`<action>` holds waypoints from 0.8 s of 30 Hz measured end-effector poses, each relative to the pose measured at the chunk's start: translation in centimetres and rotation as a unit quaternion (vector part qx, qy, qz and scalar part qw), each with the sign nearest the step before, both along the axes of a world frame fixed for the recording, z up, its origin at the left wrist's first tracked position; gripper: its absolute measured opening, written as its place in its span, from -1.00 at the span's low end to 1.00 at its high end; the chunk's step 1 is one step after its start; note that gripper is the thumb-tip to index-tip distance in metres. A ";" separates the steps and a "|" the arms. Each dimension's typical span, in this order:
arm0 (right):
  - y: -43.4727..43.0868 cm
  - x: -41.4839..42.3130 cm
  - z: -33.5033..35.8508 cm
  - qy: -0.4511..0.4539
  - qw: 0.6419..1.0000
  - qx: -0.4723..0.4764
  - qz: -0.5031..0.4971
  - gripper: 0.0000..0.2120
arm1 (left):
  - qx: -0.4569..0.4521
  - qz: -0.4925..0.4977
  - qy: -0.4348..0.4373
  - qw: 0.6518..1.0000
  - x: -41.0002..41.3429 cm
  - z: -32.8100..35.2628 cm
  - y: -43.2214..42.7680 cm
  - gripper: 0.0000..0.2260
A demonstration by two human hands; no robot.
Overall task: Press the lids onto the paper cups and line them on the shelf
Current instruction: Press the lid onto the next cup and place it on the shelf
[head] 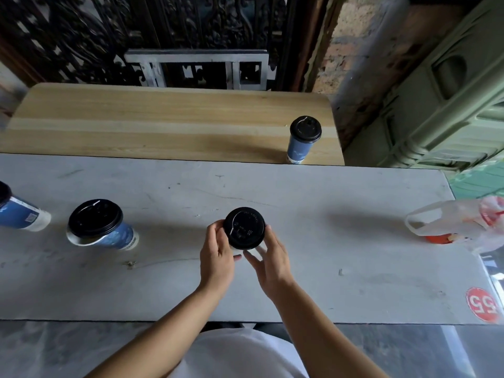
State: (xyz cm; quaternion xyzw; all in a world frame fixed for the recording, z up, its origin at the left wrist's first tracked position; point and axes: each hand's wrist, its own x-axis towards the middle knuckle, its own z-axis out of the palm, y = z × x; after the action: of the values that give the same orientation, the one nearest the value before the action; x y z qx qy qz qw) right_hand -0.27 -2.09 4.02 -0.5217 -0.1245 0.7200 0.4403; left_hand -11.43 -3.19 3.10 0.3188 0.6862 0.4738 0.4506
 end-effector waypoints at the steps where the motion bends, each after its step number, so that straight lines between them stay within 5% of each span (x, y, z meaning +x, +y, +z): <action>1: 0.0 0.2 0.0 -0.004 1.000 0.002 -0.001 -0.70 | -0.005 0.000 -0.010 1.000 0.1 0.0 -0.1 -0.82; 11: 1.9 1.6 0.0 -0.152 0.976 0.049 0.145 -0.66 | -0.088 -0.001 -0.022 0.996 -2.1 0.1 1.7 -0.75; 19: 3.3 2.5 0.4 -0.229 0.947 0.078 0.210 -0.64 | 0.069 -0.138 0.147 0.977 -4.1 -0.7 2.7 -0.80; 24: 3.4 2.2 0.5 -0.197 0.956 0.090 0.198 -0.67 | 0.121 -0.195 0.155 0.961 -4.3 -0.9 3.1 -0.71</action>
State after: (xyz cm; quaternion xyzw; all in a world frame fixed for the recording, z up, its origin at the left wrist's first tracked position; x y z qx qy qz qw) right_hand 1.91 1.36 4.53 -0.5763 -0.3741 0.6613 0.3011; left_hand -15.72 -0.08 2.22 0.5677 0.6096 0.4013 0.3808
